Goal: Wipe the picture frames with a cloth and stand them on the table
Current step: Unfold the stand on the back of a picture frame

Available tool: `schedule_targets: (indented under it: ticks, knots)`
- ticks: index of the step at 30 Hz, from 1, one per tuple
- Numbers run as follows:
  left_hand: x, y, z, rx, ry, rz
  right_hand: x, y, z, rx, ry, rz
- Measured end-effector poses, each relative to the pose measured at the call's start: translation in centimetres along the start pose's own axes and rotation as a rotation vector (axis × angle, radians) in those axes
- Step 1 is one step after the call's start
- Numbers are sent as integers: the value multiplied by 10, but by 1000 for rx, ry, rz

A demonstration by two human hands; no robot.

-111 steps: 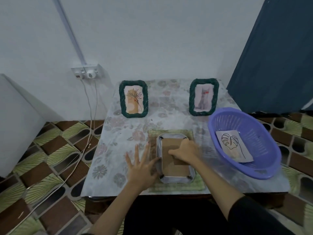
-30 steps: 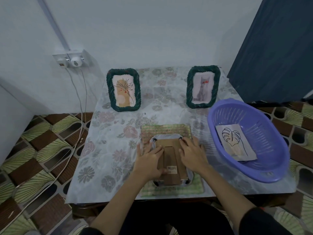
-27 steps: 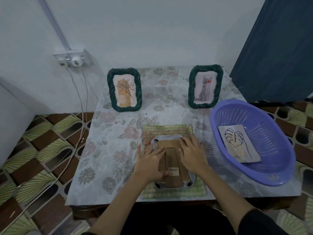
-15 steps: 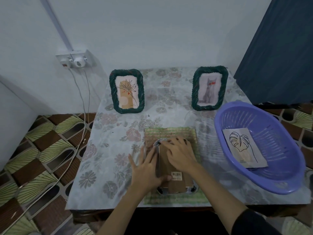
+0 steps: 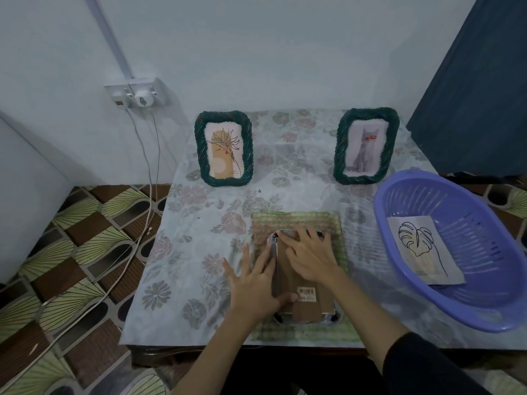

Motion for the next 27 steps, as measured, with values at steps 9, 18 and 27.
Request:
schedule_targets:
  ticks: [9,18,27]
  knots:
    - [6,6,-2,54,70,-17,37,68,12,215,-251,502]
    - [9,15,-14,191,896,-160,40,76,17,136,-940,806]
    - [15,55,-54,274,1597,-263,50,107,-39,232,-1207,726]
Point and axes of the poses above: each hand's wrist, its own y-axis away from the middle knuckle, its own z-axis out of the palm, x = y × z, the point moved 6 cm from there along -y, towards the middle knuckle, and after that the axes turned 12 degrees about y, right-handed, at the moved point
